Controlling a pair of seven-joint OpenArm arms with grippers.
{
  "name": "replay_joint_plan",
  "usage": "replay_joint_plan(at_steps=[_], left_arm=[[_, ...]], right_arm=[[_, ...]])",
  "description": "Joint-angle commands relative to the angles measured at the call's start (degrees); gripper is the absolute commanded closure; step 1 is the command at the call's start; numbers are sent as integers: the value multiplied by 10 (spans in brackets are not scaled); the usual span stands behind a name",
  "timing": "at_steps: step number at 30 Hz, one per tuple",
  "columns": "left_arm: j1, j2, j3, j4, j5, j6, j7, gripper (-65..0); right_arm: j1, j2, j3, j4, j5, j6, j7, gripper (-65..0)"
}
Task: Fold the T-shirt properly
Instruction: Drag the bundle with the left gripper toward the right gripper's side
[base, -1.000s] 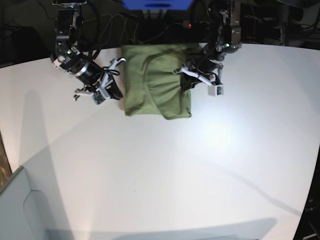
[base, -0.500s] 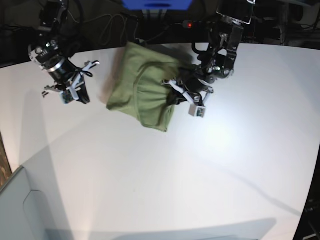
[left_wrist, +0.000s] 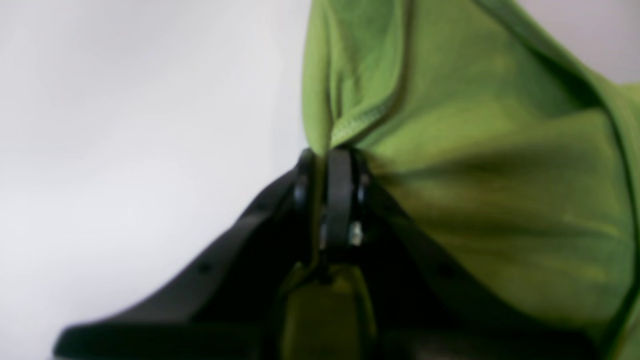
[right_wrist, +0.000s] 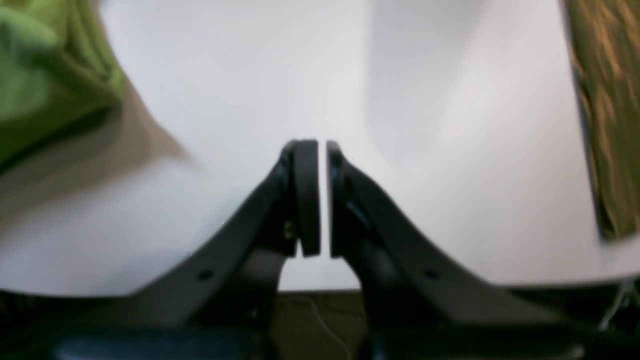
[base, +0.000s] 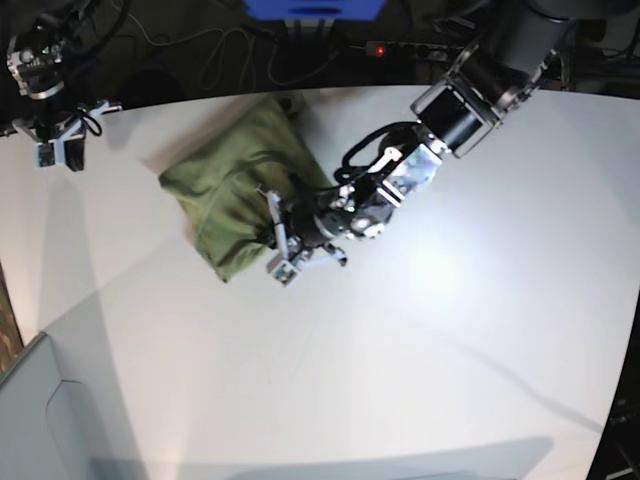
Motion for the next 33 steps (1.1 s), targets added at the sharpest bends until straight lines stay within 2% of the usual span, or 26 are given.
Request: replay_joint_plan(at_steps=[1,5,11,21,26,31,33], left_arm=[[-23,14,20,-7,-1,-1,-5,0],[-79,57,105,-59,0,-1,-33,0],[-129,102,208,-116,0,-1,-73,0],[-161,104,294,-121,0,-1,-77,0],[-164,102,293,-121,0,-1,-76,0],[-165,101,282,-117,0,1,-70,-152],[-165,100,266,-116,0,3,-64,-191]], right_arm=[[-3,-1,15,10,9,7,12,0],[-9,-22,53,9,9,7,10,0],[-20,-40,60,10,9,7,10,0],[-20,-65,59,10,9,7,10,0],[-20,-67,56,10,9,7,10,0],[-21,-72,57,11,9,7,10,0],[-21,-72,56,11,9,7,10,0]])
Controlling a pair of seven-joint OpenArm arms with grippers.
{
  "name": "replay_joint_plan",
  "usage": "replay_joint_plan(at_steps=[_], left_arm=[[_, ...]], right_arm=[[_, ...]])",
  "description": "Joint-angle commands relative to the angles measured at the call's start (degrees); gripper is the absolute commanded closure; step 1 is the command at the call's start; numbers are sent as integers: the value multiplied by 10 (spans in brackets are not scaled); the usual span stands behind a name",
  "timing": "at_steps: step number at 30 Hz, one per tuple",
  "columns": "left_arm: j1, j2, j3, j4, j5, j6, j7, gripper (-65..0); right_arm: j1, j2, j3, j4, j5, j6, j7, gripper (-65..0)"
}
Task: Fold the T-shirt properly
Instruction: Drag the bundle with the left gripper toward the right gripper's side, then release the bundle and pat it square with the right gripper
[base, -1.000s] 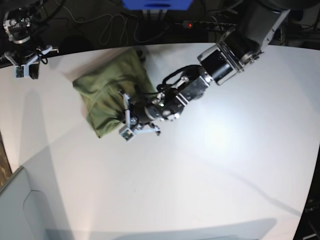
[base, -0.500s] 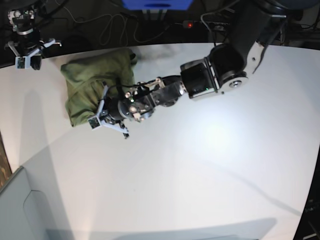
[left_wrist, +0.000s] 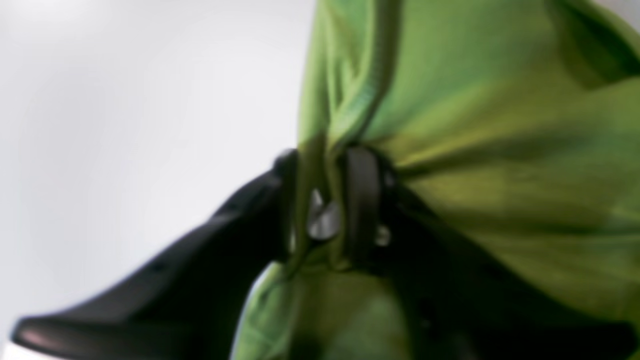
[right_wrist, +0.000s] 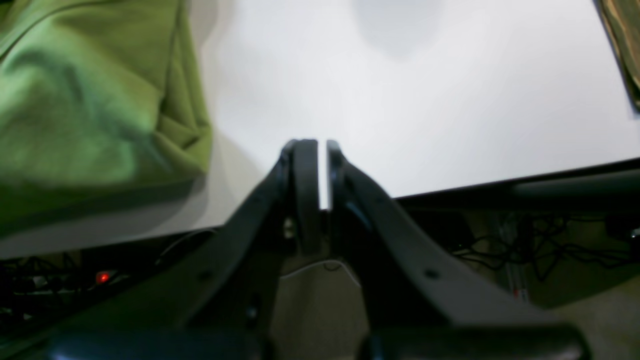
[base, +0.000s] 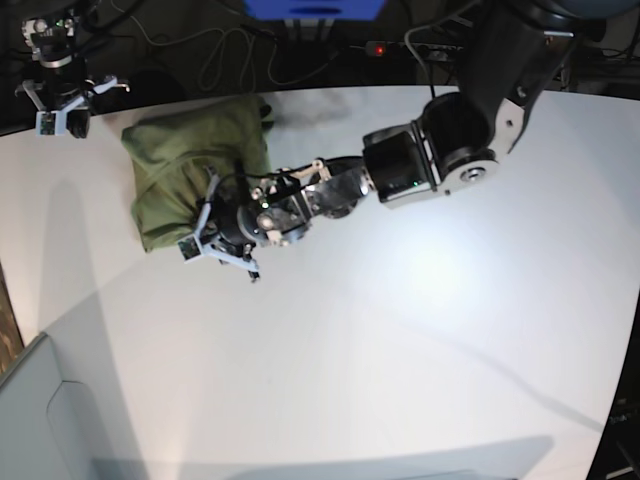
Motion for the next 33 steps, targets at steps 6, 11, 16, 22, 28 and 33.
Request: replay_joint_plan(at_steps=[6,11,16,22,28,33], left_arm=[[-8,-22,-77,48,0,3,41,-193],[4,-30,-129,77,0,3,53,-205],[11,-49,-141,95,0,2,53,-351],[11,-85,-150,134,-5,4,53,-417],[114,-165,-325,238,-6,4,53,-417],[278,-204,-546,339,-6,3,53,-417]], right_arm=[[-3,5,1,11,10,8,13,0],[-3,5,1,11,10,8,13,0],[-3,6,1,11,9,8,13,0],[-3,7,-13,11,9,8,13,0],[-20,10,-75,34,9,8,13,0],[-16,46,-145,34,9,8,13,0]])
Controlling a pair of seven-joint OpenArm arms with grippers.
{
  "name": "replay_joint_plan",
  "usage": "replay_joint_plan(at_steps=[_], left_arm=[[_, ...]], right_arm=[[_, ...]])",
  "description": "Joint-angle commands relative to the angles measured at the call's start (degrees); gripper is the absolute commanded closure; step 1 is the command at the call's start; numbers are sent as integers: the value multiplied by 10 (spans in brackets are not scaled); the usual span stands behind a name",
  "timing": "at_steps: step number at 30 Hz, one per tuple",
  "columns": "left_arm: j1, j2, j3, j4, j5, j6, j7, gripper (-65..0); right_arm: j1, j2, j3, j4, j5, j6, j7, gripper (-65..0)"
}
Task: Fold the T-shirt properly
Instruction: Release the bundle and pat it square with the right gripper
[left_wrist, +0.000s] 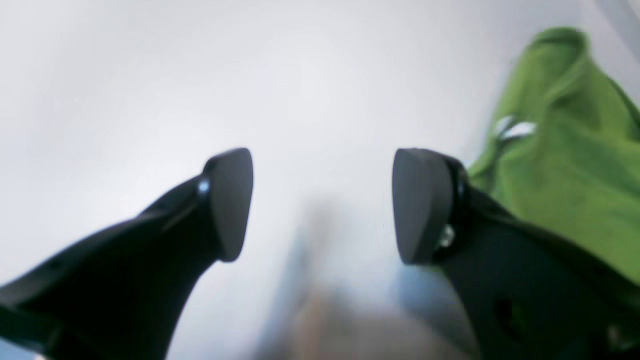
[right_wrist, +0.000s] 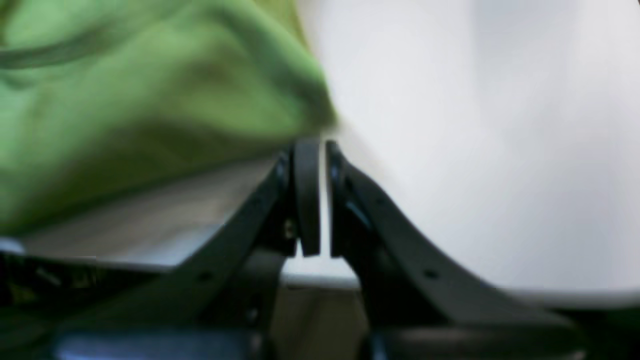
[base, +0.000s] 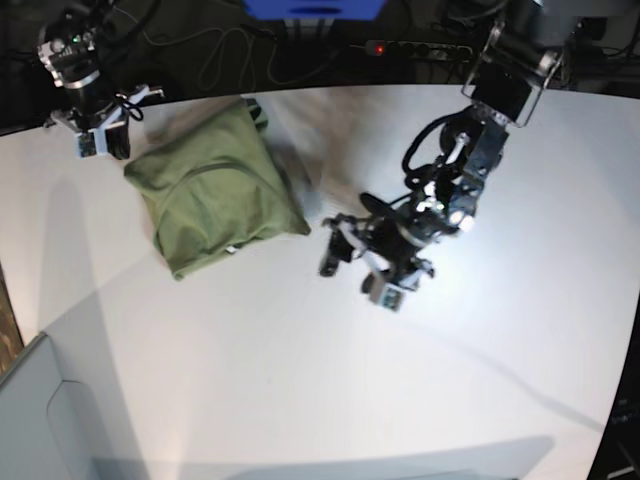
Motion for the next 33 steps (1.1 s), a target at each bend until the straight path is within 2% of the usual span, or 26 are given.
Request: replay_joint_plan(at_steps=[1,4,8,13,17,25,33], left_arm=[[24,-6,-43,28,-1,-2,-13,-417],[129,-3,-173,80,-2,-4,-13,-419],[237,23,-309,127,-2,-5,-13,-420],[308,40,-399,137,-2,-6,-13,-421],[335,41,-429,136,-3,-6,-13,-421],[343,41,-431,139,-3,-6,-13,-421],[339,53,-431,141,-3,-6,-13,-421]], right_arm=[[-2,9,-8,9,9,8,13,0],[23,25,-43,1,9,8,13,0],[67,46,-71,-38,9,8,12,0],[110,51,-72,-85,8,8,12,0],[108,53,-73,-101,8,8,12,0],[71,44,-73,-130,9,8,15,0],[52,45,-69,-108,11,8,18,0]])
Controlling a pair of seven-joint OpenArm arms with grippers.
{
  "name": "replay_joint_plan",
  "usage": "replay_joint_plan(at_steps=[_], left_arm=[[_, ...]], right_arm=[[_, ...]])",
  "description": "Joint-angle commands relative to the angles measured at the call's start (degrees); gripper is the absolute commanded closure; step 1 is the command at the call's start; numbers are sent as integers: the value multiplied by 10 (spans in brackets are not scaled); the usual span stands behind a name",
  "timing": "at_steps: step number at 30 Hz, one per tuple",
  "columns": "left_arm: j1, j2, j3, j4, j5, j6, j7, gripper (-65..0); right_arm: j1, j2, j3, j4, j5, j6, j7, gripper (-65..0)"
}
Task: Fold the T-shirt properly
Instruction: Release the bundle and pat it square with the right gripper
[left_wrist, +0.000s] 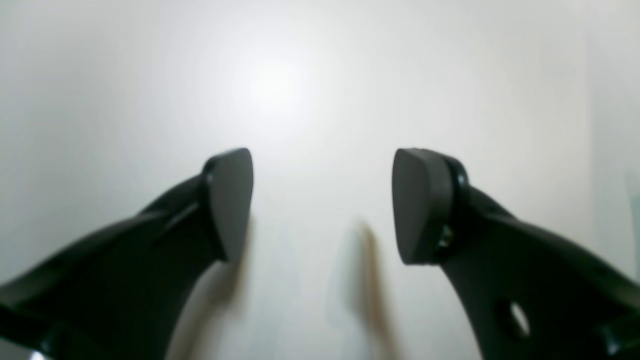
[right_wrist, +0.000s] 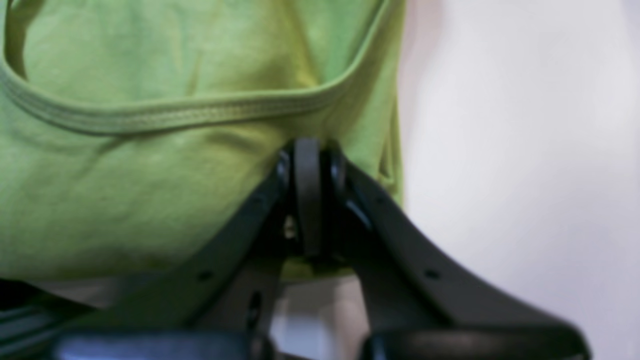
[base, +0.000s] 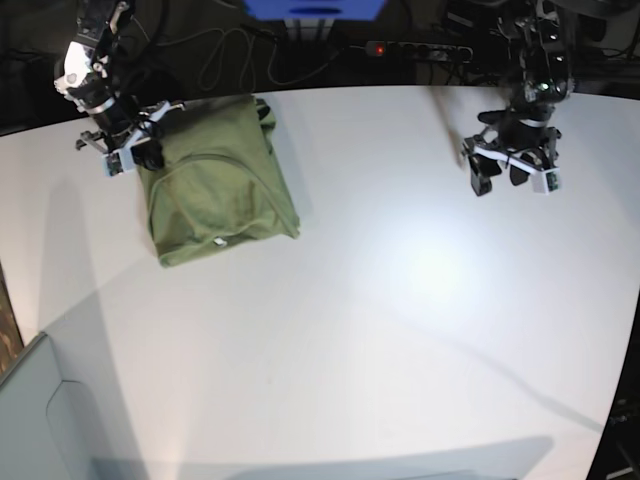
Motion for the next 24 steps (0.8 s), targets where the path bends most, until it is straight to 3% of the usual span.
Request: replay_joint_plan(at_steps=[1,9,18,24], left_arm=[[-2,-3,-4,15,-4,-3,-14,-421],[11,-6,-5,40,-3,-3,-14,-421],[47,-3,-45,59,-3,-3,-14,-421],[74,9,-83,66,-3,-3,-14,-421]], right_arm=[[-4,4,7,24,4,8,9,0],[1,-9,41,82,4,6,6,0],[48,11,87,-9,3,6,7,0],[15,-11,71,-12,3,8,9,0]])
